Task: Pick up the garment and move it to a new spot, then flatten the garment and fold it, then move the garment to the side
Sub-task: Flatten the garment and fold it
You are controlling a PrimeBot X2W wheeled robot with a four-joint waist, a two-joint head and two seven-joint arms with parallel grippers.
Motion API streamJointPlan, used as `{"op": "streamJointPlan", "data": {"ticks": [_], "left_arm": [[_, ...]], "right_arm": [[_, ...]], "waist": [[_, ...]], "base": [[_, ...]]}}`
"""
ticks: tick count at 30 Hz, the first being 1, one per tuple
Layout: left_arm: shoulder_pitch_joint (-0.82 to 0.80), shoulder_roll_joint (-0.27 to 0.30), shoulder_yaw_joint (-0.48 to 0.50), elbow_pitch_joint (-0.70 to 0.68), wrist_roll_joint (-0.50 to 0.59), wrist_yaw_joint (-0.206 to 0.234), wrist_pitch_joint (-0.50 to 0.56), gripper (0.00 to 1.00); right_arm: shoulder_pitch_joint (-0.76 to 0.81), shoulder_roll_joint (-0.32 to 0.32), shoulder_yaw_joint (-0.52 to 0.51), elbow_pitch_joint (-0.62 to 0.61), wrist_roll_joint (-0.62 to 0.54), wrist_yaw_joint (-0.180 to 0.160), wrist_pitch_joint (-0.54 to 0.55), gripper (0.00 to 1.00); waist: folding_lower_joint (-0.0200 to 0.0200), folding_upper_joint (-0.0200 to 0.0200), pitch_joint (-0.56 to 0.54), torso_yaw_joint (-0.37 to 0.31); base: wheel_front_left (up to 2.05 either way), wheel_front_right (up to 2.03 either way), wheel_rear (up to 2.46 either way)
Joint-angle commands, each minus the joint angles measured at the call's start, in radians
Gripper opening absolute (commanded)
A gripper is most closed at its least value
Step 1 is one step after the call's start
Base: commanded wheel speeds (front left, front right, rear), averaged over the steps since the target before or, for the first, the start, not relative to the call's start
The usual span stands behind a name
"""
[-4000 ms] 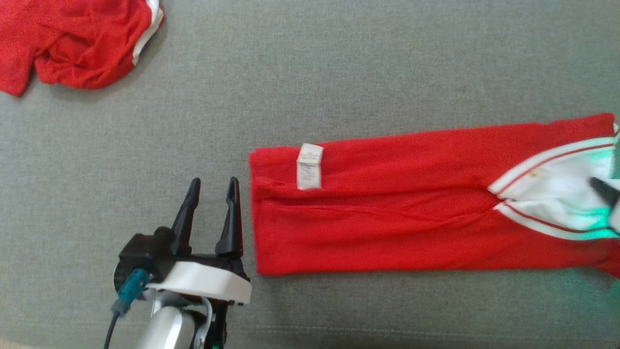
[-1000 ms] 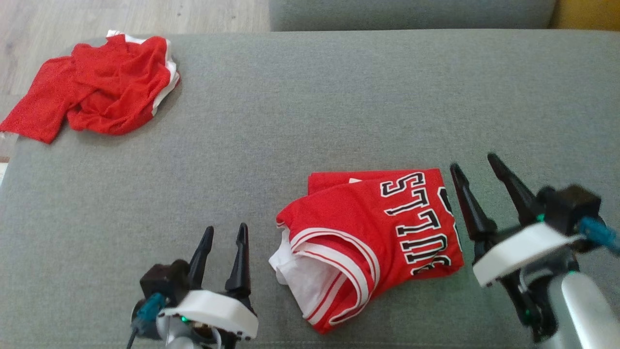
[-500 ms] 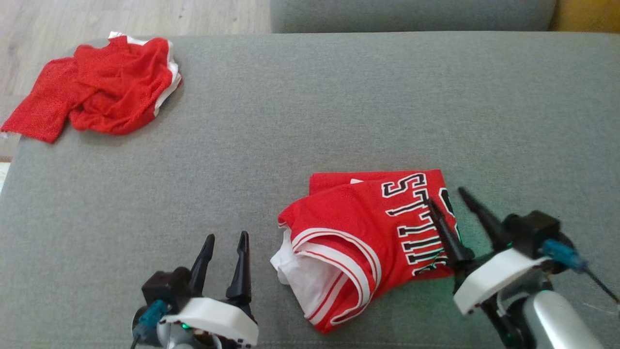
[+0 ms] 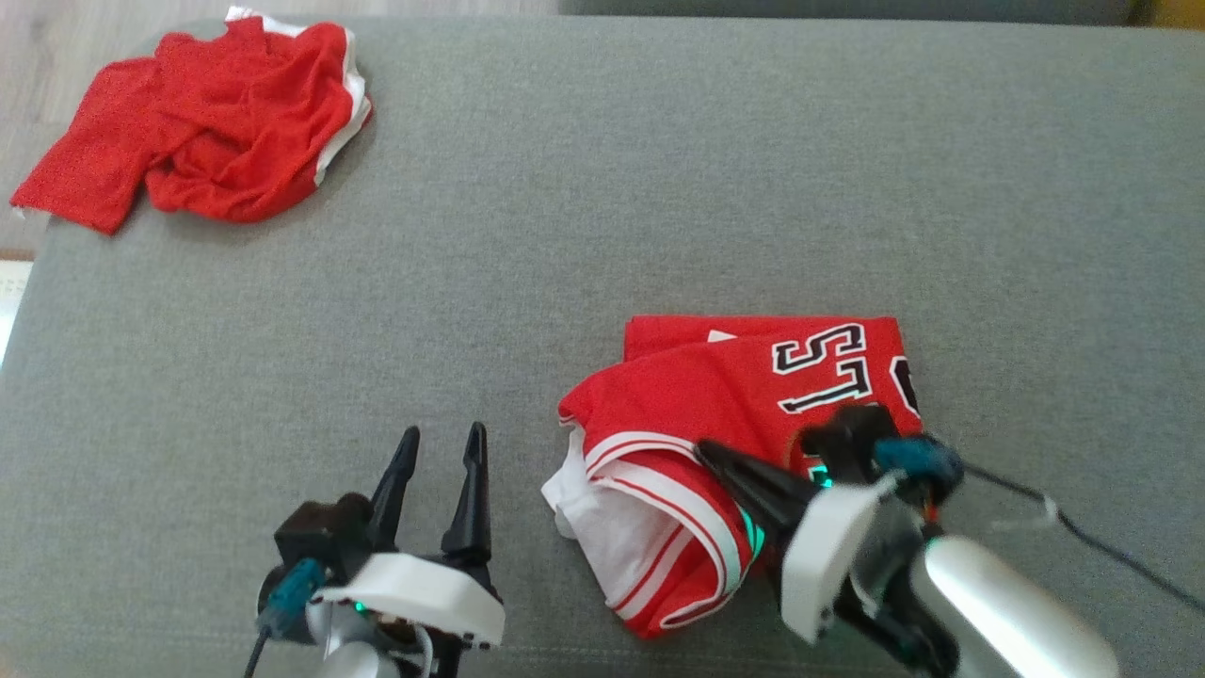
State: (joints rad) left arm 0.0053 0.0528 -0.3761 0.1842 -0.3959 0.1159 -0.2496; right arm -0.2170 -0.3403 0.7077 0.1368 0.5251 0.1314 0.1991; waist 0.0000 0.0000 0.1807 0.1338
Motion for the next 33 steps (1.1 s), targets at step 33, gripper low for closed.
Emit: {"op": "streamJointPlan", "data": {"ticks": [33], "left_arm": [[-0.142, -0.003, -0.052, -0.047, -0.052, 0.02, -0.012, 1.0]], "right_arm": [[-0.42, -0.112, 0.34, 0.116, 0.339, -0.001, 0.205, 0.0]], "waist": [[0.0, 0.0, 0.094, 0.118]], "base": [[0.0, 0.0, 0.0]]}}
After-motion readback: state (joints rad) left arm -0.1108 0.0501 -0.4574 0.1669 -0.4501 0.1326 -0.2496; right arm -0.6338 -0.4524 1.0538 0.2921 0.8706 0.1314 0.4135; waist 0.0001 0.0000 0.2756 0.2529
